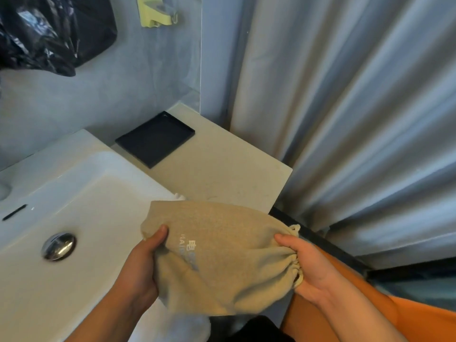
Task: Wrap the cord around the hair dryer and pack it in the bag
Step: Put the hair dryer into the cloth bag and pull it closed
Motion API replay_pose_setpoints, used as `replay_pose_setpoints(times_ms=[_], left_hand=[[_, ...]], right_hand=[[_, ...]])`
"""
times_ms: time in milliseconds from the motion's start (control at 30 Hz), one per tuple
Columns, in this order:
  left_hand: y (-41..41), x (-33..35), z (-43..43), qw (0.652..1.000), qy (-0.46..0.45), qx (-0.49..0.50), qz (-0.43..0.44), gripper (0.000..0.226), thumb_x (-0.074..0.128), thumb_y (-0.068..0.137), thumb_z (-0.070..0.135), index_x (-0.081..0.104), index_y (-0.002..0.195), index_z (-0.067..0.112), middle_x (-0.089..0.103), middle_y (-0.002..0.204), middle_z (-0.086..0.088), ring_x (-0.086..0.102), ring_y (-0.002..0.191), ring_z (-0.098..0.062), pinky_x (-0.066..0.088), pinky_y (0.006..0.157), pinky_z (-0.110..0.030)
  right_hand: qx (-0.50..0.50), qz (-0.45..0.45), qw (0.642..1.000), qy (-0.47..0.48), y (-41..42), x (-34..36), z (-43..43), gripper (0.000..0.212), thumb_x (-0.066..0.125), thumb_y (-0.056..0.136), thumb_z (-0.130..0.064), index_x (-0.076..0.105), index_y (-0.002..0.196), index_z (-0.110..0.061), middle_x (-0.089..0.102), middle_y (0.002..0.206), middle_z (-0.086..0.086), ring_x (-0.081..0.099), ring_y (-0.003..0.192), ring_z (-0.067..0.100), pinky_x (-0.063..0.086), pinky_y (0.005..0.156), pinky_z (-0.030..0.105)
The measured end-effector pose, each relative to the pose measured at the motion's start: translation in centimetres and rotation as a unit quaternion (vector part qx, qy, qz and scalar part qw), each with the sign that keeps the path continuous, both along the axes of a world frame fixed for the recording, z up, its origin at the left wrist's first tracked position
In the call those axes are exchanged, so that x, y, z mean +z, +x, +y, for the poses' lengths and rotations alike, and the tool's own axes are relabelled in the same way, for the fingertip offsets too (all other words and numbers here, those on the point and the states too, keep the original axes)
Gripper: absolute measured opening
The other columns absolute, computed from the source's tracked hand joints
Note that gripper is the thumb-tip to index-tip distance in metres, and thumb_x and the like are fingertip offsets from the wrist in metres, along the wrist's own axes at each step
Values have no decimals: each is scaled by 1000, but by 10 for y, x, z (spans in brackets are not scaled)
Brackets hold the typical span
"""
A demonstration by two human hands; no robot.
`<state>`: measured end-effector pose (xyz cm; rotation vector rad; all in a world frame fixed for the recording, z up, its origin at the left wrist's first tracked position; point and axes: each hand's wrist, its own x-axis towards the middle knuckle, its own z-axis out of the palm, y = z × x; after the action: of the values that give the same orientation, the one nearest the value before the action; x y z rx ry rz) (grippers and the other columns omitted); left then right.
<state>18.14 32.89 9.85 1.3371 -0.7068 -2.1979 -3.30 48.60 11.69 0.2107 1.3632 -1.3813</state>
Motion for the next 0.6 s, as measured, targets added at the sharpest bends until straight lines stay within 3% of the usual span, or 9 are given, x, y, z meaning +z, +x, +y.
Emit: replay_pose_setpoints(times_ms=[367, 533, 600], left_hand=[[-76, -4, -33, 992, 1, 122, -20, 28, 58, 93, 29, 70, 107, 8, 77, 94, -17, 76, 78, -30, 52, 78, -45], [-148, -4, -39, 977, 3, 211, -45, 26, 57, 94, 27, 70, 102, 6, 77, 83, -15, 75, 68, -28, 52, 74, -43], [-179, -2, -40, 968, 11, 245, -59, 27, 57, 94, 29, 70, 102, 8, 77, 85, -15, 75, 70, -29, 56, 72, -42]], right_hand=[[121, 4, 992, -16, -118, -18, -105, 32, 65, 78, -13, 65, 108, -2, 73, 87, 18, 68, 84, 32, 53, 85, 46], [214, -16, 977, -7, -199, -37, -159, 22, 59, 89, -15, 68, 102, 0, 74, 85, 16, 71, 76, 28, 57, 74, 39], [237, -20, 971, -3, -230, -37, -175, 27, 61, 88, -17, 69, 107, 0, 74, 93, 19, 70, 86, 31, 55, 83, 43]])
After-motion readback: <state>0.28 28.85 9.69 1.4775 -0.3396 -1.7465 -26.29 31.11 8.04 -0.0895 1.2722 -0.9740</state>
